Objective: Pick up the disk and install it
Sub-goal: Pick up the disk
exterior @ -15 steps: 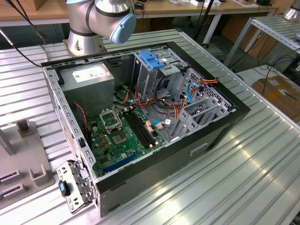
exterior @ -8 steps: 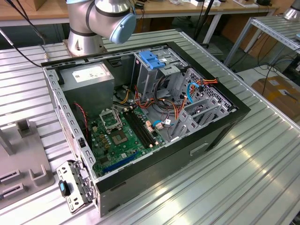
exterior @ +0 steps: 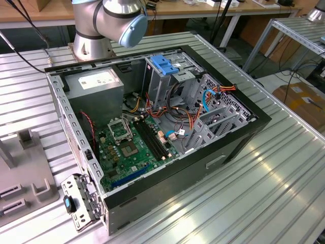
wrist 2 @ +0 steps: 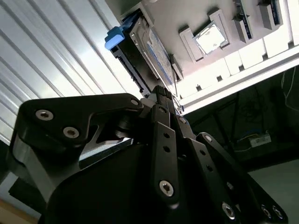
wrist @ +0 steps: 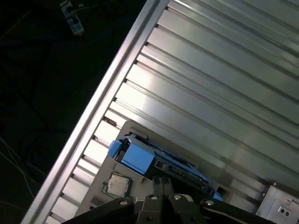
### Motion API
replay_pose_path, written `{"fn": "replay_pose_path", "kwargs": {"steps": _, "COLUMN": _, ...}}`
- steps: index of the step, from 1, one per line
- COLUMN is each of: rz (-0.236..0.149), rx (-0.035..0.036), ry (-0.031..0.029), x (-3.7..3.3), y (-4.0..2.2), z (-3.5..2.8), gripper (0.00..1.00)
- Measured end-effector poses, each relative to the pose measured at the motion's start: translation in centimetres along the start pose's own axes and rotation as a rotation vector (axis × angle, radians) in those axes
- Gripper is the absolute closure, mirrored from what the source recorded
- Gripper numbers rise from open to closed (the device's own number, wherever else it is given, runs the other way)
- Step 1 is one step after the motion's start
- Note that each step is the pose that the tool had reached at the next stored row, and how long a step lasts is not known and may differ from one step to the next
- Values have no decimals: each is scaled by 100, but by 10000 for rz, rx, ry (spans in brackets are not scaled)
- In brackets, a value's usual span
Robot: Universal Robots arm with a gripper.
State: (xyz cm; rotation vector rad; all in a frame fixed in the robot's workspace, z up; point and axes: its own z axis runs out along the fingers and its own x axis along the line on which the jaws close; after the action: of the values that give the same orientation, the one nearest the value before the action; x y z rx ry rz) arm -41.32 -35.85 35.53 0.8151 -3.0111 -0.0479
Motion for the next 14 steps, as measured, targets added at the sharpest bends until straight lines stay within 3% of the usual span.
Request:
{"fn": "replay_pose_path", "kwargs": {"steps": 8, "rz": -1893, "rx": 25, "ry": 68, "x": 0, "y": 0, "z": 6, "gripper": 89}}
{"fn": "replay_pose_path", "kwargs": {"steps": 11, "rz": -2868, "rx": 39, "ry": 99, "x": 0, "y": 0, "z": 11, "gripper": 89}}
{"fn": "replay_pose_path", "kwargs": {"steps": 13, "rz": -3205, "rx": 45, "ry": 109, "x": 0, "y": 0, "z": 12, "gripper": 89}}
{"fn": "replay_pose_path", "kwargs": {"steps": 14, "rz": -3664, "rx": 54, "ry": 121, "x": 0, "y": 0, "z": 15, "gripper": 89}}
